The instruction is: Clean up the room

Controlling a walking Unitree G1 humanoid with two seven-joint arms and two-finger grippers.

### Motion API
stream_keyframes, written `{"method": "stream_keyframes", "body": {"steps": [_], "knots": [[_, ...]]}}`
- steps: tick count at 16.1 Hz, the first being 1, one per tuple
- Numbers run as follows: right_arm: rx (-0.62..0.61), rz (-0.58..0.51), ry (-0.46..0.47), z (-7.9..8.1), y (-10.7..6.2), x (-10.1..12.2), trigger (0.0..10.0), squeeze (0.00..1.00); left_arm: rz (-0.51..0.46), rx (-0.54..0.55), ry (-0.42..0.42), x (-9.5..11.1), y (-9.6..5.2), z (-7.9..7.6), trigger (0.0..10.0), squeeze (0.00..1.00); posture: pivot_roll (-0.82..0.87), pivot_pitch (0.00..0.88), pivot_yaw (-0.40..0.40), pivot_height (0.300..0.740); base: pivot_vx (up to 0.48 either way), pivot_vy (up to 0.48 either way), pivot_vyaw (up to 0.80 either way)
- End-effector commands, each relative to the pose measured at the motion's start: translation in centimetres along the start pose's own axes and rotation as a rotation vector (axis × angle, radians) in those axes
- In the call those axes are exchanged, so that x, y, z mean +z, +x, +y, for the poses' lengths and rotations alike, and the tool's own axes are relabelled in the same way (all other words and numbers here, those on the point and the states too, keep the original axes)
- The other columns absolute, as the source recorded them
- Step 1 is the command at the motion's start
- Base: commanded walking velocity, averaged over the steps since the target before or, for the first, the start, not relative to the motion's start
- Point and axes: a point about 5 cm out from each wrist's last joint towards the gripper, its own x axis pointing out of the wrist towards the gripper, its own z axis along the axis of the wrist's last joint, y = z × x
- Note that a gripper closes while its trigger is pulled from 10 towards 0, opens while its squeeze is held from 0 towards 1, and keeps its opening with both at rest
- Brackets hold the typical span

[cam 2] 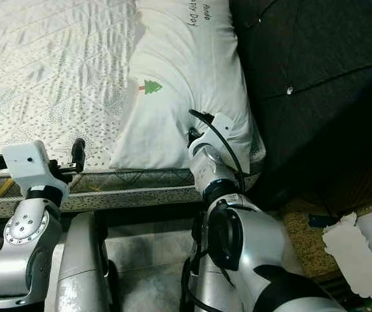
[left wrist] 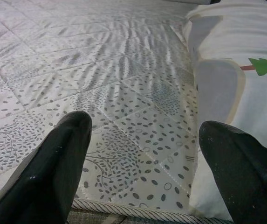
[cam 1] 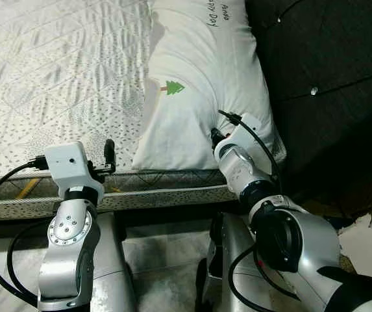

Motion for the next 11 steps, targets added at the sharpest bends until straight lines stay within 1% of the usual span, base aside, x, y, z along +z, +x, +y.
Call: {"method": "stream_keyframes", "body": {"steps": [1, 2, 3, 4, 5, 7, 9, 10, 11], "knots": [[-0.013, 0.003, 0.022, -0.3, 0.1, 0.2, 0.0, 0.0, 0.007, 0.018, 0.003, -0.2, 0.0, 0.2, 10.0, 0.0, 0.21, 0.146, -0.107, 0.537, 0.0, 0.0, 0.0], [-0.018, -0.021, 0.033, -0.4, 0.1, 0.9, 0.0, 0.0, 0.006, 0.021, 0.003, -0.2, 0.0, 0.2, 10.0, 0.0, 0.21, 0.147, -0.108, 0.537, 0.0, 0.0, 0.0], [-0.032, -0.093, 0.037, -1.2, 0.3, 2.9, 0.0, 0.0, 0.005, 0.026, 0.003, -0.2, 0.0, 0.3, 10.0, 0.0, 0.21, 0.147, -0.108, 0.537, 0.0, 0.0, 0.0], [-0.036, -0.113, 0.037, -1.5, 0.3, 3.5, 0.0, 0.0, 0.004, 0.029, 0.004, -0.2, 0.0, 0.3, 10.0, 0.0, 0.21, 0.145, -0.109, 0.537, 0.0, 0.0, 0.0], [-0.049, -0.146, 0.03, -2.1, 0.3, 4.6, 0.0, 0.0, 0.004, 0.032, 0.004, -0.3, 0.1, 0.3, 10.0, 0.0, 0.2, 0.143, -0.11, 0.537, 0.0, 0.0, 0.0], [-0.087, -0.24, -0.001, -4.6, 0.1, 7.7, 0.0, 0.0, 0.001, 0.038, 0.002, -0.3, 0.3, 0.4, 10.0, 0.0, 0.19, 0.14, -0.11, 0.537, 0.0, 0.0, 0.0], [-0.101, -0.275, -0.021, -5.7, -0.1, 8.7, 0.0, 0.0, 0.0, 0.04, 0.001, -0.3, 0.5, 0.4, 10.0, 0.0, 0.18, 0.133, -0.108, 0.537, 0.0, 0.0, 0.0], [-0.138, -0.32, -0.026, -7.3, -0.4, 9.8, 0.0, 0.0, -0.001, 0.04, 0.0, -0.4, 0.6, 0.3, 10.0, 0.0, 0.17, 0.127, -0.104, 0.537, 0.0, 0.0, 0.0], [-0.154, -0.338, -0.028, -7.8, -0.6, 10.2, 0.0, 0.0, -0.001, 0.04, -0.001, -0.4, 0.8, 0.4, 10.0, 0.0, 0.17, 0.123, -0.1, 0.537, 0.0, 0.0, 0.0]]}}
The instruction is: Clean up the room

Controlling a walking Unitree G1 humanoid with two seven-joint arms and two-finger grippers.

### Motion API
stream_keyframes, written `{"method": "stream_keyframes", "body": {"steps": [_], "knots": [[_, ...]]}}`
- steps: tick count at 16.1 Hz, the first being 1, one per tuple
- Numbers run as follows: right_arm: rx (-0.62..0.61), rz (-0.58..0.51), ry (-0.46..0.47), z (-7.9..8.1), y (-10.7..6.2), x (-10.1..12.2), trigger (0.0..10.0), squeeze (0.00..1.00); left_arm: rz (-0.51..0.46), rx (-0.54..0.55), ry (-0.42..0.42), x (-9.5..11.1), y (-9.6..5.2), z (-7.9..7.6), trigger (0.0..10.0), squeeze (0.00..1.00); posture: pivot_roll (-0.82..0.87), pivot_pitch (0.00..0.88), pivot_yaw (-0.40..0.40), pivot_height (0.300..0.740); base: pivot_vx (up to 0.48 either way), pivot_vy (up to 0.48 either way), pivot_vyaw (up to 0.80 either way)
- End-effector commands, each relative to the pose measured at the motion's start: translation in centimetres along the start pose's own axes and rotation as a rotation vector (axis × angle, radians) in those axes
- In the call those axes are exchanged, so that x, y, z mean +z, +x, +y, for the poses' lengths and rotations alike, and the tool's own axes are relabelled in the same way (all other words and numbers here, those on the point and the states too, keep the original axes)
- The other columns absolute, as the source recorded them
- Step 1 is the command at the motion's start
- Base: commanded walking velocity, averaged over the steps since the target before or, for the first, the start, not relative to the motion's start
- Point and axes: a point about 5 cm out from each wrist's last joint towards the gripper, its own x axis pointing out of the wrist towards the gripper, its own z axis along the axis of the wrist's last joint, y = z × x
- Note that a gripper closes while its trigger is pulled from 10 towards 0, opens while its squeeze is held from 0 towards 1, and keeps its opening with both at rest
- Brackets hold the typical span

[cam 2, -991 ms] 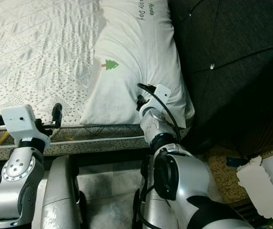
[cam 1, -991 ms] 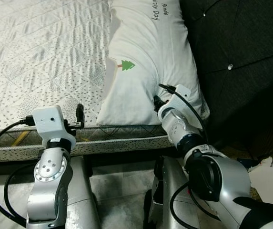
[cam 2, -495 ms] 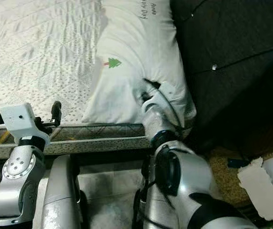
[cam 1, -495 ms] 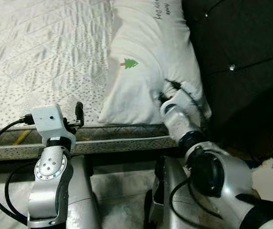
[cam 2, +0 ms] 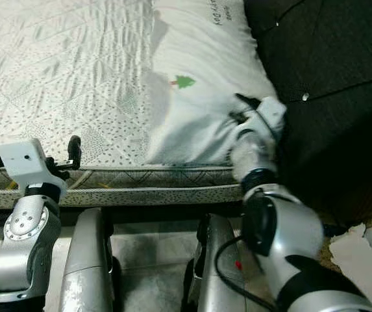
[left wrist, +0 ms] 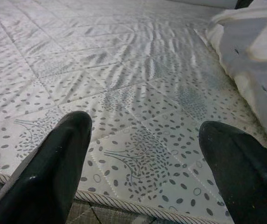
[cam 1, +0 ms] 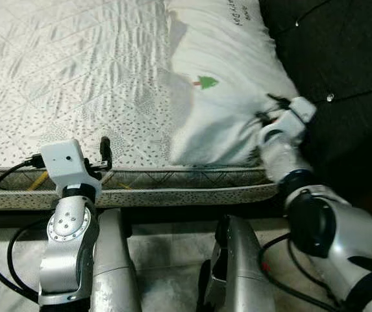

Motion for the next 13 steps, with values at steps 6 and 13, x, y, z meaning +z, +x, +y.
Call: {"method": "stream_keyframes", "body": {"steps": [6, 13], "knots": [[-0.242, -0.302, -0.066, -9.5, -0.7, 8.5, 0.0, 0.0, -0.012, -0.004, 0.007, -0.1, 1.1, -0.1, 10.0, 0.0, 0.13, 0.091, -0.087, 0.537, 0.0, 0.0, 0.0], [-0.123, -0.255, -0.224, -11.1, -4.0, 3.1, 0.0, 0.0, -0.021, -0.025, 0.012, -0.3, 1.9, -0.3, 10.0, 0.0, 0.09, 0.053, -0.072, 0.537, 0.0, 0.0, 0.0]]}}
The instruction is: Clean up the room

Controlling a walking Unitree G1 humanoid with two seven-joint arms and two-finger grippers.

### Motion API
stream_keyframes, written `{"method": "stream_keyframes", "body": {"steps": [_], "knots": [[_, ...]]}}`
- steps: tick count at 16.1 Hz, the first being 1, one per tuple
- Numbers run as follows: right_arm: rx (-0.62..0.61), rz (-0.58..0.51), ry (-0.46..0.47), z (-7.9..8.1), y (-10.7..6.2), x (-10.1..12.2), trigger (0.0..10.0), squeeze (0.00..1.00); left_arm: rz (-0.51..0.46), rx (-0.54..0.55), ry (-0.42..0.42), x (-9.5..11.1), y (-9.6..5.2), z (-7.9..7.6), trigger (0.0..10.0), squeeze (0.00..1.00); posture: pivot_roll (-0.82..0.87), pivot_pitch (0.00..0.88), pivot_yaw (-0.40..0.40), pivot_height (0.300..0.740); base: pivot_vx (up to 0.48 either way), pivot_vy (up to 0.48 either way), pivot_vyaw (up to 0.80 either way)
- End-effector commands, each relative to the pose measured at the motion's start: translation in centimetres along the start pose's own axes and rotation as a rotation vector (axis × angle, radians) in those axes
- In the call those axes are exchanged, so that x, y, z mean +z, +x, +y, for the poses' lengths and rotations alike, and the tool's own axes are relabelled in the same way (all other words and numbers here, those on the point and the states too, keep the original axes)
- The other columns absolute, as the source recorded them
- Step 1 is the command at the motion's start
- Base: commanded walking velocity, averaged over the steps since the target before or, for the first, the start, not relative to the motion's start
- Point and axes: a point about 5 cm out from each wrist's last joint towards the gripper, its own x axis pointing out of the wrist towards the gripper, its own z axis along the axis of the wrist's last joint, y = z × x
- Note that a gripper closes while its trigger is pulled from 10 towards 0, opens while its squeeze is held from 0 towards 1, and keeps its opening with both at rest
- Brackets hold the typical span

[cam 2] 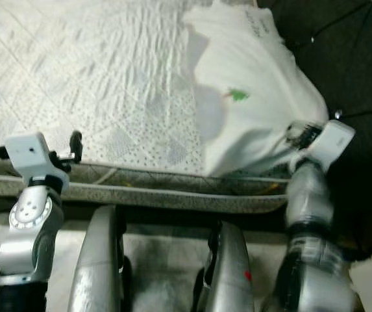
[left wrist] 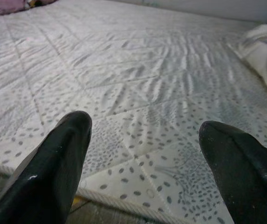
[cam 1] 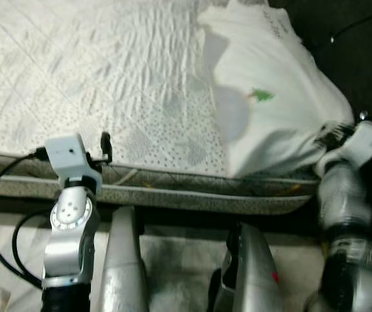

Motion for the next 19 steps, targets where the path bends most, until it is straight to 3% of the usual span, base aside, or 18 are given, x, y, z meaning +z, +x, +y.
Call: {"method": "stream_keyframes", "body": {"steps": [1, 2, 5, 10, 12, 13, 15, 19], "knots": [[0.016, -0.043, -0.003, 0.1, -1.1, 1.0, 0.0, 0.0, -0.004, -0.021, 0.003, 0.0, 0.2, -0.3, 10.0, 0.0, 0.08, 0.049, -0.07, 0.537, 0.0, 0.0, 0.0], [0.116, -0.032, -0.01, 2.0, -3.5, -0.1, 0.0, 0.0, -0.009, -0.024, 0.004, 0.1, 0.5, -0.3, 10.0, 0.0, 0.08, 0.042, -0.064, 0.537, 0.0, 0.0, 0.0], [0.192, 0.01, 0.011, 3.9, -6.2, -1.0, 0.0, 0.0, -0.015, -0.029, 0.005, 0.1, 0.8, -0.4, 10.0, 0.0, 0.07, 0.029, -0.064, 0.537, 0.0, 0.0, 0.0], [0.228, 0.05, 0.037, 5.0, -7.9, -0.8, 0.0, 0.0, -0.029, -0.027, 0.003, 0.1, 1.3, -0.4, 10.0, 0.0, 0.07, 0.012, -0.066, 0.537, 0.0, 0.0, 0.0], [0.234, 0.07, 0.047, 5.6, -7.2, -0.9, 0.0, 0.0, -0.035, -0.026, 0.003, 0.2, 1.4, -0.4, 10.0, 0.0, 0.08, 0.005, -0.065, 0.537, 0.0, 0.0, 0.0], [0.297, 0.084, 0.055, 7.3, -5.6, -0.6, 0.0, 0.0, -0.042, -0.026, 0.005, 0.3, 1.7, -0.4, 10.0, 0.0, 0.08, 0.0, -0.06, 0.537, 0.0, 0.0, 0.0], [0.336, 0.076, 0.041, 8.6, -3.2, 0.2, 0.0, 0.0, -0.047, -0.025, 0.007, 0.4, 1.9, -0.5, 10.0, 0.0, 0.08, 0.0, -0.058, 0.537, 0.0, 0.0, 0.0], [0.278, -0.05, 0.027, 8.5, 1.6, 5.0, 0.0, 0.0, -0.061, -0.015, 0.011, 0.6, 2.3, -0.3, 10.0, 0.0, 0.09, 0.0, -0.067, 0.537, 0.0, 0.0, 0.0]]}}
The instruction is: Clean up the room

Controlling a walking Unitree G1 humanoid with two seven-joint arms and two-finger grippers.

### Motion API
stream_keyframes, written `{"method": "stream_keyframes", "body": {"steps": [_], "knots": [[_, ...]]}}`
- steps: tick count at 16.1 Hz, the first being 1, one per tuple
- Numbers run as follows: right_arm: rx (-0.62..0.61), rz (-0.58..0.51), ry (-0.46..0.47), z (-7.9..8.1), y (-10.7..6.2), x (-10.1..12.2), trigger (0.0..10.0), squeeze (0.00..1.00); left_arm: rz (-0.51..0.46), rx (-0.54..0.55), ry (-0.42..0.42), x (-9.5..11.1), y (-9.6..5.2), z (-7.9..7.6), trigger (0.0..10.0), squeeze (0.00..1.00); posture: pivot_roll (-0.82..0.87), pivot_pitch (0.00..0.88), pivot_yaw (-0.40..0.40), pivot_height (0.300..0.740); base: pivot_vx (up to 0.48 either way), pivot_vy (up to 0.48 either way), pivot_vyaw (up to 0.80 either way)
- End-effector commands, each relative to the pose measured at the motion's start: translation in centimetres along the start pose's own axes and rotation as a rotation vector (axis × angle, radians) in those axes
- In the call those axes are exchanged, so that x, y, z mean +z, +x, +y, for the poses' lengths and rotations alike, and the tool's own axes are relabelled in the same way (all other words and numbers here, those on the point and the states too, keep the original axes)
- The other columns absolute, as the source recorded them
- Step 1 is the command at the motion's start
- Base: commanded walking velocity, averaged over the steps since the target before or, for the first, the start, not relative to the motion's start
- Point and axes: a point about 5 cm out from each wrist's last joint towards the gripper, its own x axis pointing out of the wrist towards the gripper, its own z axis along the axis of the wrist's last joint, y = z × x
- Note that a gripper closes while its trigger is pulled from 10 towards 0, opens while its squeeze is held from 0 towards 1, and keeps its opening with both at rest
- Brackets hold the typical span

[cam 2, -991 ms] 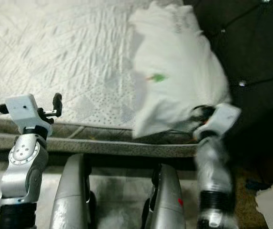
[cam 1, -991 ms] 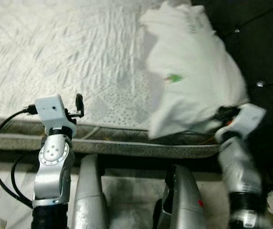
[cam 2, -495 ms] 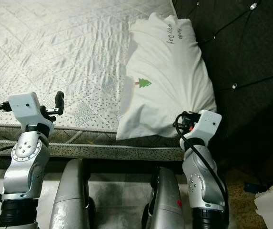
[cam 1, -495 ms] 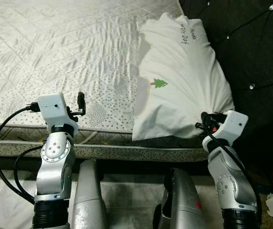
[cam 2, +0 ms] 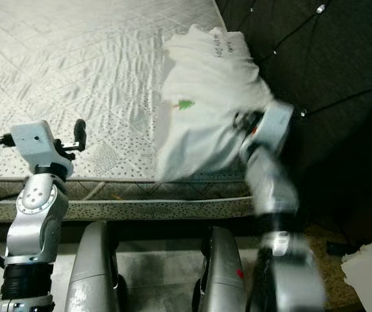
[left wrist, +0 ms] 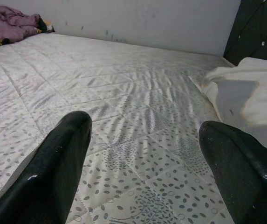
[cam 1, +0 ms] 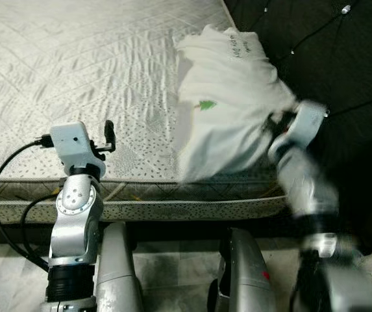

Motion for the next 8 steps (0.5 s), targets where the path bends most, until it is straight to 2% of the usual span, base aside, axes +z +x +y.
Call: {"method": "stream_keyframes", "body": {"steps": [1, 4, 8], "knots": [[-0.028, -0.115, 0.006, -0.9, 0.6, 2.9, 0.0, 0.0, -0.01, 0.01, 0.012, 0.1, 0.2, 0.1, 10.0, 0.0, 0.09, 0.0, -0.07, 0.537, 0.0, 0.0, 0.0], [-0.086, -0.125, 0.031, -2.3, 1.3, 3.9, 0.0, 0.0, -0.016, 0.015, 0.01, 0.2, 0.4, 0.0, 10.0, 0.0, 0.09, 0.0, -0.073, 0.537, 0.0, 0.0, 0.0], [-0.169, -0.066, -0.03, -4.1, 1.7, 3.0, 0.0, 0.0, -0.023, 0.016, 0.008, 0.3, 0.7, 0.0, 10.0, 0.0, 0.09, 0.0, -0.072, 0.537, 0.0, 0.0, 0.0]]}}
